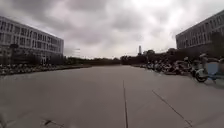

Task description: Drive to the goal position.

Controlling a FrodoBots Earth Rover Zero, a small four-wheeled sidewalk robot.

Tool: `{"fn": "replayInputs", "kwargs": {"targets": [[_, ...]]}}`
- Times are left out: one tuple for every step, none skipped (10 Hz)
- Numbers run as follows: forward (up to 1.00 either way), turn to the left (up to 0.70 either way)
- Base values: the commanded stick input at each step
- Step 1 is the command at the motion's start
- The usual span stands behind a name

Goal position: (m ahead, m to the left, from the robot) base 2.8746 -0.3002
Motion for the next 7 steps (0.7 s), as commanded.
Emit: {"fn": "replayInputs", "kwargs": {"targets": [[0.70,0.00],[0.70,0.00],[0.70,0.00],[0.70,0.00],[0.70,0.00],[0.70,0.00],[0.70,0.00]]}}
